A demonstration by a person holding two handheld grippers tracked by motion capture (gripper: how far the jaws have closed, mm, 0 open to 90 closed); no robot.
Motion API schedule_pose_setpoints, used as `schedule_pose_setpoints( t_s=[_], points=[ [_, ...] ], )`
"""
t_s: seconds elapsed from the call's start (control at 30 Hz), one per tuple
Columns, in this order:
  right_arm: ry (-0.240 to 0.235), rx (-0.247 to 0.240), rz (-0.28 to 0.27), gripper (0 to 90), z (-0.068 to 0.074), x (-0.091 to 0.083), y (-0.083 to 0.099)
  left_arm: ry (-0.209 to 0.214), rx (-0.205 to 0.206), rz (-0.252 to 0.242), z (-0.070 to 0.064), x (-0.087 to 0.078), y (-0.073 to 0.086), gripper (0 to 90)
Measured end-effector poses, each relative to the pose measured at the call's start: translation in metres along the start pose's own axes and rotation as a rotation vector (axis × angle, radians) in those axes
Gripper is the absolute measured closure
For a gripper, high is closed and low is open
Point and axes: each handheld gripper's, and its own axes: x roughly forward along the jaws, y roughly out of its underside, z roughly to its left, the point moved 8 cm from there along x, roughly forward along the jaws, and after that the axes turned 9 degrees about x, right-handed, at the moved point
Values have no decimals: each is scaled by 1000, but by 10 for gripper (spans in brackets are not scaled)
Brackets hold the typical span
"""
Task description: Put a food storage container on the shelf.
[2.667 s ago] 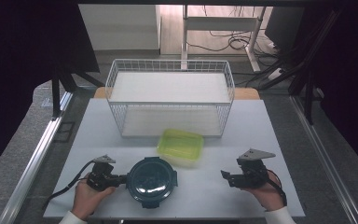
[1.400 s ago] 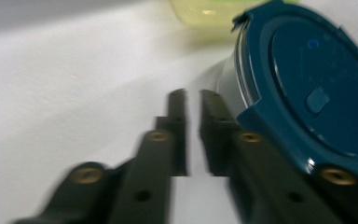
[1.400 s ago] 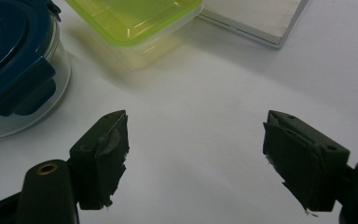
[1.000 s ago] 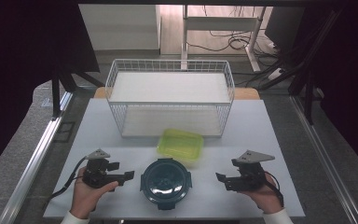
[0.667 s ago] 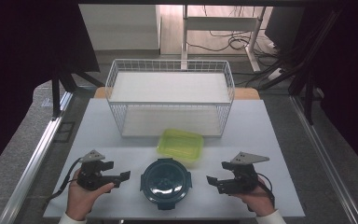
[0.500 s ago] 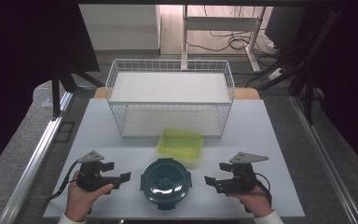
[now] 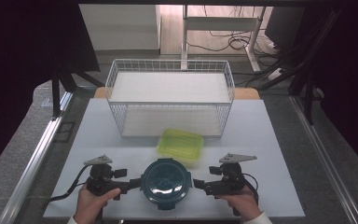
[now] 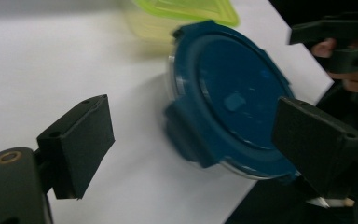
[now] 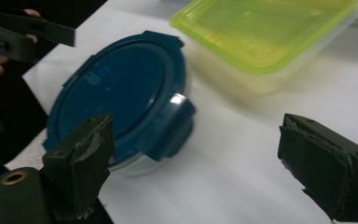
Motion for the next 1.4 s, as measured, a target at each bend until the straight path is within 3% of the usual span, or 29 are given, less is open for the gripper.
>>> schedule_pose_setpoints(
  t_s=[0.13, 0.3, 0.53, 0.93, 1.17, 1.4],
  points=[
    [-30, 34, 28, 95, 6, 12, 3, 32, -18, 24, -4, 11, 2, 126],
    [-32, 57, 68, 71, 7, 25, 8, 62, -44, 31, -7, 17, 3, 129],
    [-68, 136, 98, 61, 8, 40, 10, 96, -98, 47, -7, 29, 6, 129],
    [-124, 220, 141, 84, 9, 54, 17, 154, -164, 77, -10, 44, 13, 125],
    [-145, 249, 159, 107, 12, 60, 21, 179, -195, 86, -13, 51, 18, 140],
    [-179, 276, 162, 190, 16, 62, 21, 160, -204, 88, -11, 53, 19, 207]
  ],
)
